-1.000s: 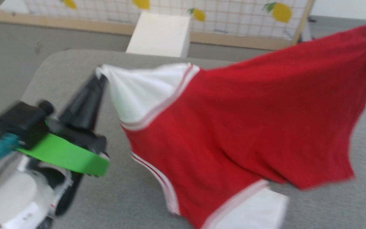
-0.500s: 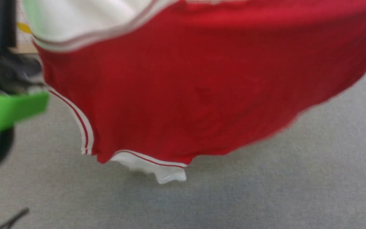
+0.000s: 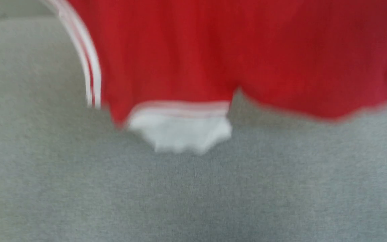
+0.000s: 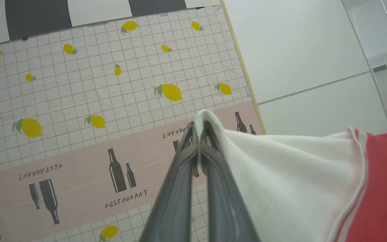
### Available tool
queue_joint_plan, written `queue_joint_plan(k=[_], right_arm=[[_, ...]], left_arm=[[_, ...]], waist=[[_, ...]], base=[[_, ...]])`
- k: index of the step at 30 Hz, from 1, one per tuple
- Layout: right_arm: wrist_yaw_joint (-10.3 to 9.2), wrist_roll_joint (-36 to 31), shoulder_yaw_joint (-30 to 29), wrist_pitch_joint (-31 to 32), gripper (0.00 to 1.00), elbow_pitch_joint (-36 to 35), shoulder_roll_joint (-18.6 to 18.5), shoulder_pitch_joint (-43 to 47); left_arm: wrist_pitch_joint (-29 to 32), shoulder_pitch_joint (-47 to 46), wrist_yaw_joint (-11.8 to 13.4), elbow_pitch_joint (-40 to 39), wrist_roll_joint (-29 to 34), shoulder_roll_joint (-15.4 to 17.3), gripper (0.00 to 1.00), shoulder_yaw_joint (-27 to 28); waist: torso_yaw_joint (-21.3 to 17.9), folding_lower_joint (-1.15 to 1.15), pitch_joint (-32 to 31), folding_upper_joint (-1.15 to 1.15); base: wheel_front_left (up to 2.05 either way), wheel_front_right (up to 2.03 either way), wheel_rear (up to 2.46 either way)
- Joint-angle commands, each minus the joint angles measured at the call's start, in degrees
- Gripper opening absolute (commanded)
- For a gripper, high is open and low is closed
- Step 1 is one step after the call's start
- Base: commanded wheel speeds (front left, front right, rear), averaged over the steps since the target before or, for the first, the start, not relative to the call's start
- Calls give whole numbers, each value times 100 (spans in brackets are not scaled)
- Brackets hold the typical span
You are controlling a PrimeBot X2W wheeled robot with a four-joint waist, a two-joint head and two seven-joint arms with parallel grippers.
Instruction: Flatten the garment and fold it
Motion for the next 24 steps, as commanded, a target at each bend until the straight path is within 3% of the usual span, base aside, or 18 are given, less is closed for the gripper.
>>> queue_joint_plan(k=[1, 7, 13, 18, 24], right_arm=[[-9, -112, 45, -183, 0, 271, 13, -296], [-9, -566, 244, -1061, 0, 1724, 161, -1603], [-9, -867, 301, -1757, 0, 2717, 328, -2384], [-9, -758, 650, -2140, 0, 3251, 496, -2279], [-9, -601, 1022, -2482, 0, 3796, 632, -1417]], left_arm=[[-63, -352, -74, 321, 113, -104, 0, -24], [-676, -1703, -262, 1904, 427, -600, 0, -78], [-1356, -2327, -360, 2870, 671, -936, 0, -191], [-1697, -2073, -492, 3451, 661, -1186, 0, -312], [-1856, -830, -713, 3765, 548, -1479, 0, -517]], waist=[[12, 0, 969, 0], [79, 0, 1415, 0], [250, 0, 1627, 0], [408, 0, 1591, 0], [586, 0, 1233, 0]], base=[[0, 0, 0], [0, 0, 0], [0, 0, 0], [0, 0, 0], [0, 0, 0]])
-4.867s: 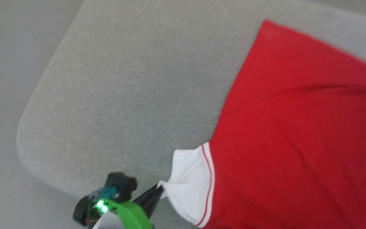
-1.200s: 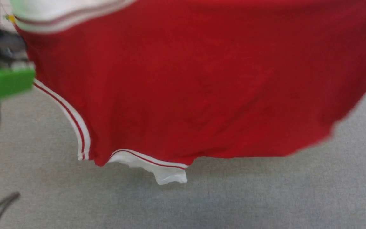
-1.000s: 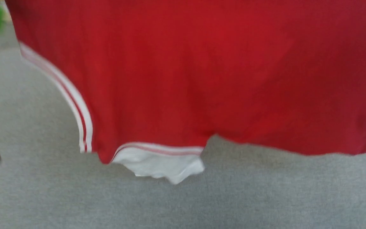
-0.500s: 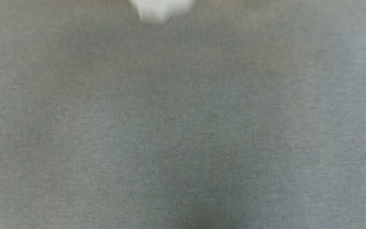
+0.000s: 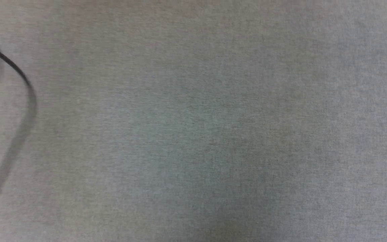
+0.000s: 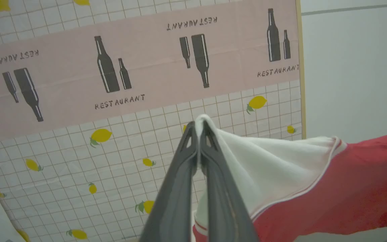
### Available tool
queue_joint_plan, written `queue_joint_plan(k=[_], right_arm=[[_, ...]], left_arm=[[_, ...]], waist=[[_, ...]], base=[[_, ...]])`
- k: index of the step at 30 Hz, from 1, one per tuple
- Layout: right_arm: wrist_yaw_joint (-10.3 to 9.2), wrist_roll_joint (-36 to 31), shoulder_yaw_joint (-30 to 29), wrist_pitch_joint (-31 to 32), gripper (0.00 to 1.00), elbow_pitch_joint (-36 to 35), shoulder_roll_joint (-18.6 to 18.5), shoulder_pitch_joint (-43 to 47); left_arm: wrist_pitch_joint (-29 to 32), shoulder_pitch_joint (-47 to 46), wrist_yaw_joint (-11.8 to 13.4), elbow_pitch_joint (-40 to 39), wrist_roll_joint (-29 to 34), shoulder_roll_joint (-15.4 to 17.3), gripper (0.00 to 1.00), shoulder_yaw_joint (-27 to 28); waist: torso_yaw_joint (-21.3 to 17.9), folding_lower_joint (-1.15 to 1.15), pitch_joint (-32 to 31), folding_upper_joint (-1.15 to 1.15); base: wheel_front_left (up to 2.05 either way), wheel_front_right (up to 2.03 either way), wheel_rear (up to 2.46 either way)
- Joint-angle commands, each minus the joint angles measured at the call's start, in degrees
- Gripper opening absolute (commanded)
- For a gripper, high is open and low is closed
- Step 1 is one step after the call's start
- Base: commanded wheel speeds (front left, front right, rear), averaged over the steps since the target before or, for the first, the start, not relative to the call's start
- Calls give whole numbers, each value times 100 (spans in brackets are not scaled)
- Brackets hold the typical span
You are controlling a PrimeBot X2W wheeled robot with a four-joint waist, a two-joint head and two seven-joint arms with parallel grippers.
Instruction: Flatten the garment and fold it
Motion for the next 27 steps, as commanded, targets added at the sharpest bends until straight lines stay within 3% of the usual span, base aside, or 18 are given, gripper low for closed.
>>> queue_joint_plan(k=[1, 8, 13, 16, 22, 27], right_arm=[[-11, 99, 54, -101, 0, 95, 12, 298], [-11, 492, 757, -197, 0, 209, -29, 1815], [-11, 905, 1442, -52, 0, -108, -260, 2949], [-11, 1173, 1755, 74, 0, -410, -494, 3582], [-11, 1720, 1996, 521, 0, -973, -934, 4784], [-11, 2084, 1846, 851, 0, -1393, -1196, 5773]], left_arm=[[-52, 430, -63, 42, -44, -101, 0, -59], [-69, 2682, -155, -221, -352, -434, 0, -69], [-42, 4263, -230, -508, -498, -410, 0, -304], [198, 5049, -294, -769, -612, -191, 0, -531], [879, 6421, -379, -1571, -971, 546, 0, -876], [1236, 7431, -221, -2443, -1318, 1091, 0, -878]], waist=[[131, -2, -310, 0], [318, -2, -1108, 0], [405, -2, -1752, 0], [454, -2, -2148, 0], [483, -2, -2774, 0], [457, -2, -3146, 0]], base=[[0, 0, 0], [0, 0, 0], [0, 0, 0], [0, 0, 0], [0, 0, 0], [0, 0, 0]])
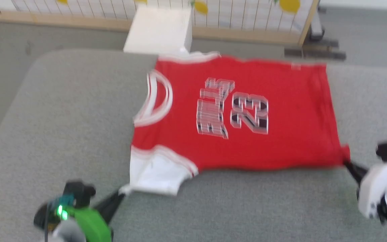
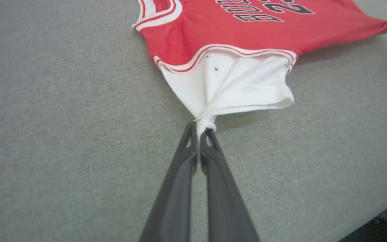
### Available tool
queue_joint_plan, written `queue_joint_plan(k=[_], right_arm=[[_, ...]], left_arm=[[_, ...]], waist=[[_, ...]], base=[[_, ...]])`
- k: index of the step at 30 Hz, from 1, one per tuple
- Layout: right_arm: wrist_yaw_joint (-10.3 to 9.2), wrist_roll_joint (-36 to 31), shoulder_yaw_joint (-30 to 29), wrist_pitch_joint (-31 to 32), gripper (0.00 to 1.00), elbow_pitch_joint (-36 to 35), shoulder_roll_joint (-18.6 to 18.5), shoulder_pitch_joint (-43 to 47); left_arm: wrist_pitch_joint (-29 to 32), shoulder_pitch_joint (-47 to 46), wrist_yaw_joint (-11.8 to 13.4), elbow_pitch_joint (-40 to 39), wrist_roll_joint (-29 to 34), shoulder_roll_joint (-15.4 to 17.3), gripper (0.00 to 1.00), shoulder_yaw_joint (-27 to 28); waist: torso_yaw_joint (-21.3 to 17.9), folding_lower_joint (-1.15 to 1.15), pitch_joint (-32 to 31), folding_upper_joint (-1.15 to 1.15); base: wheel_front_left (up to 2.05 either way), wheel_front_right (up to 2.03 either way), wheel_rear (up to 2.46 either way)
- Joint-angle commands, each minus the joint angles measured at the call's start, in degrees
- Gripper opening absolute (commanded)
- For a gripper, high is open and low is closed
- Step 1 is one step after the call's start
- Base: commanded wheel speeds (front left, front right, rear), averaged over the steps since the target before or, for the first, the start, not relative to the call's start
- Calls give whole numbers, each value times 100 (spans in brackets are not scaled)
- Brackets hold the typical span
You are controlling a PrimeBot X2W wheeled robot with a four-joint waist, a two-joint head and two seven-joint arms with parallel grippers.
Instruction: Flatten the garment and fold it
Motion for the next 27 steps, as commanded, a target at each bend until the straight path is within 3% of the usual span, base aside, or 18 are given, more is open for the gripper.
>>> queue_joint_plan(k=[1, 9, 15, 27], right_arm=[[-11, 88, -72, 80, 0, -102, -63, 245], [-11, 360, -712, 429, 0, -766, -7, 1561], [-11, 367, -1287, 512, 0, -1323, 185, 2087], [-11, -11, -2028, 888, 0, -1838, 684, 1304]], left_arm=[[71, 285, 64, -192, -126, 122, 0, 16], [334, 1578, 602, -1473, -488, 610, 0, -11], [-67, 1623, 905, -1964, -421, 557, 0, 246], [-373, 200, 837, -1839, -36, 140, 0, 525]], waist=[[37, 1, -535, 0], [-94, 1, -794, 0], [-172, 1, -735, 0], [-354, 1, 37, 0]], base=[[0, 0, 0], [0, 0, 0], [0, 0, 0], [0, 0, 0]])
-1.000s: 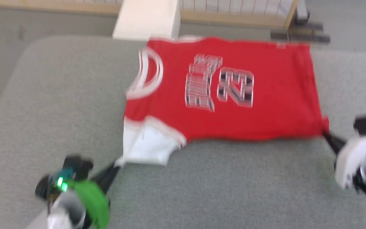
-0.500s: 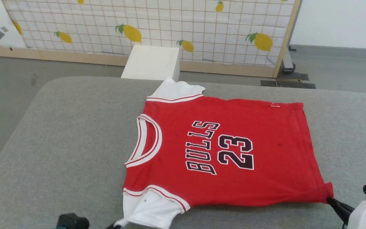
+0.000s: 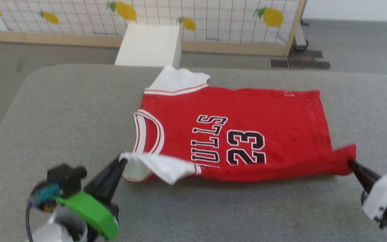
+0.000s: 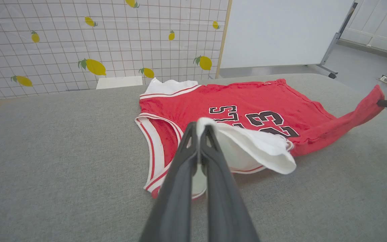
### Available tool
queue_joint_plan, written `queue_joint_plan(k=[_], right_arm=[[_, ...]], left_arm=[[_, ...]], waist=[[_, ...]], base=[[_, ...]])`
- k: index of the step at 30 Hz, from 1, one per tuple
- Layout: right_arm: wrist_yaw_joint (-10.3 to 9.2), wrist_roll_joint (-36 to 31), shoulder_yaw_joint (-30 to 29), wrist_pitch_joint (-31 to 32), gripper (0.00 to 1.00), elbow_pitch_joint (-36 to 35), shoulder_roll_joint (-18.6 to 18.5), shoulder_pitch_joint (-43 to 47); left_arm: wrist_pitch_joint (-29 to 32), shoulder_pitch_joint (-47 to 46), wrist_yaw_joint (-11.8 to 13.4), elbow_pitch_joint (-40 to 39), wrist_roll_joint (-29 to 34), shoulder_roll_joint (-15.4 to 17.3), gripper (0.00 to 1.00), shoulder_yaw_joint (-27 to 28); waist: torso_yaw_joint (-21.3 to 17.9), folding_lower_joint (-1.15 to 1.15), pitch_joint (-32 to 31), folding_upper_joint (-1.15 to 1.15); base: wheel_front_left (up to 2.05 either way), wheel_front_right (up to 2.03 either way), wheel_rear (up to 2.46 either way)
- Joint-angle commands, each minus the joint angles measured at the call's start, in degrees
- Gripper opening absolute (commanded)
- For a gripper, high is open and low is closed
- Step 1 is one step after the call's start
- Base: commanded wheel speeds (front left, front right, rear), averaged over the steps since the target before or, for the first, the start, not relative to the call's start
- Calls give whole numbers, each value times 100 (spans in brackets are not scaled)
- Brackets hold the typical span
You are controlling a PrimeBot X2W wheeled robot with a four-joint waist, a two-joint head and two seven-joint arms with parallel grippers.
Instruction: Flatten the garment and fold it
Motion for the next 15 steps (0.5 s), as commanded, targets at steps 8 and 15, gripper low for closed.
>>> queue_joint_plan(k=[8, 15], right_arm=[[-9, -494, 22, 449, 0, 409, 227, -971], [-9, -761, 247, 568, 0, 907, 275, -1459]], left_arm=[[281, -1437, -293, 972, 254, -311, 0, -52], [390, -2125, -452, 2078, 520, -642, 0, -327]], waist=[[-163, 1, 996, 0], [-168, 1, 1310, 0]], base=[[0, 0, 0], [0, 0, 0]])
